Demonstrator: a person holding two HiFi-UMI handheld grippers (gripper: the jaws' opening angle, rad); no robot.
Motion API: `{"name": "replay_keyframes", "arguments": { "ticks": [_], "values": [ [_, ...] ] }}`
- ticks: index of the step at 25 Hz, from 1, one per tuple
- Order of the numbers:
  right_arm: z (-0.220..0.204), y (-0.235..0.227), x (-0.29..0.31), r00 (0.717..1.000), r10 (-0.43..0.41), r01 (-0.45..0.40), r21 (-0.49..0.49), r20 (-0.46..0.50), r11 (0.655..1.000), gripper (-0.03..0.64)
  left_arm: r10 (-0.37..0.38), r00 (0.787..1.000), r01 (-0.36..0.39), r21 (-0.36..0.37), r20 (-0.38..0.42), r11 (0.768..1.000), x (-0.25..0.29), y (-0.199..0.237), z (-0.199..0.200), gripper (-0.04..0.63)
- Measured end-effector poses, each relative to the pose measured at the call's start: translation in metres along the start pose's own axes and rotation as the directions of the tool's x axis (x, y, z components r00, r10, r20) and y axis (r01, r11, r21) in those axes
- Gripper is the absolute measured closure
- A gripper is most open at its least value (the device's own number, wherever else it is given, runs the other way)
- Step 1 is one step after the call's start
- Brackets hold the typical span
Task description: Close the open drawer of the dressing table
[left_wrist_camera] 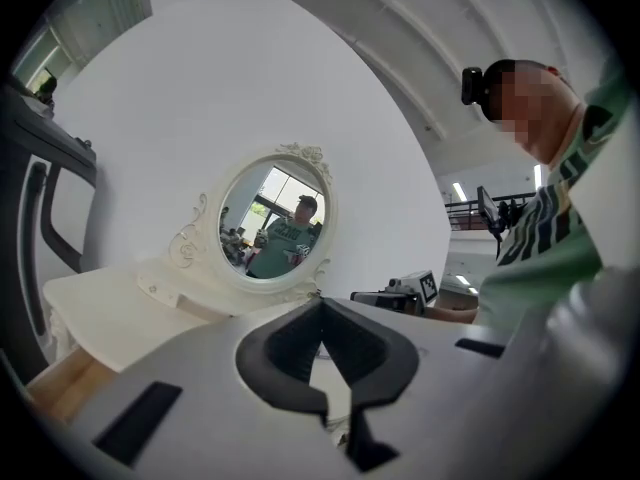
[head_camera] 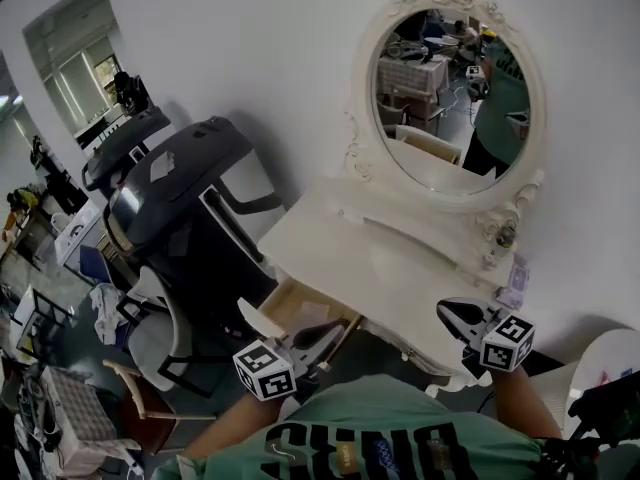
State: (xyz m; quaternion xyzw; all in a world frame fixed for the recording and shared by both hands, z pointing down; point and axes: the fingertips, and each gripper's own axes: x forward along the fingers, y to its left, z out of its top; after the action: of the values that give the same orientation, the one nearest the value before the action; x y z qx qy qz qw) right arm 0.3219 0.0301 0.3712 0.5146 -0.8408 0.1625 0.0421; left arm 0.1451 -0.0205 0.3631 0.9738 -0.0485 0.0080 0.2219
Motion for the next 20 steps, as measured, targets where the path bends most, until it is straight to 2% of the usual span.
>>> {"name": "replay_keyframes", "arguments": {
  "ticks": [3, 8, 14, 17, 20],
  "values": [
    [0.000, -0.001, 0.022, 0.996, 0.091, -0.091, -0.003, -0.017, 0.996, 0.606, 0.097, 0.995, -0.096, -0.012, 0.019, 0.995, -0.015, 0.006, -0.005, 0.588],
    [0.003, 0.020, 0.075, 0.975, 0.216, -0.217, -0.024, -0.045, 0.976, 0.606, 0.225, 0.971, -0.223, -0.030, 0.076, 0.974, -0.065, 0.021, -0.003, 0.588],
    [0.037, 0.087, 0.151, 0.941, 0.329, -0.335, -0.081, -0.074, 0.939, 0.606, 0.320, 0.930, -0.321, -0.024, 0.179, 0.947, -0.154, 0.047, 0.015, 0.588],
    [0.049, 0.116, 0.183, 0.932, 0.348, -0.358, -0.118, -0.095, 0.926, 0.606, 0.357, 0.911, -0.356, -0.045, 0.207, 0.934, -0.199, 0.063, 0.020, 0.588],
    [0.053, 0.142, 0.212, 0.927, 0.360, -0.372, -0.123, -0.110, 0.920, 0.606, 0.373, 0.902, -0.370, -0.054, 0.220, 0.927, -0.235, 0.076, 0.020, 0.588]
  ]
}}
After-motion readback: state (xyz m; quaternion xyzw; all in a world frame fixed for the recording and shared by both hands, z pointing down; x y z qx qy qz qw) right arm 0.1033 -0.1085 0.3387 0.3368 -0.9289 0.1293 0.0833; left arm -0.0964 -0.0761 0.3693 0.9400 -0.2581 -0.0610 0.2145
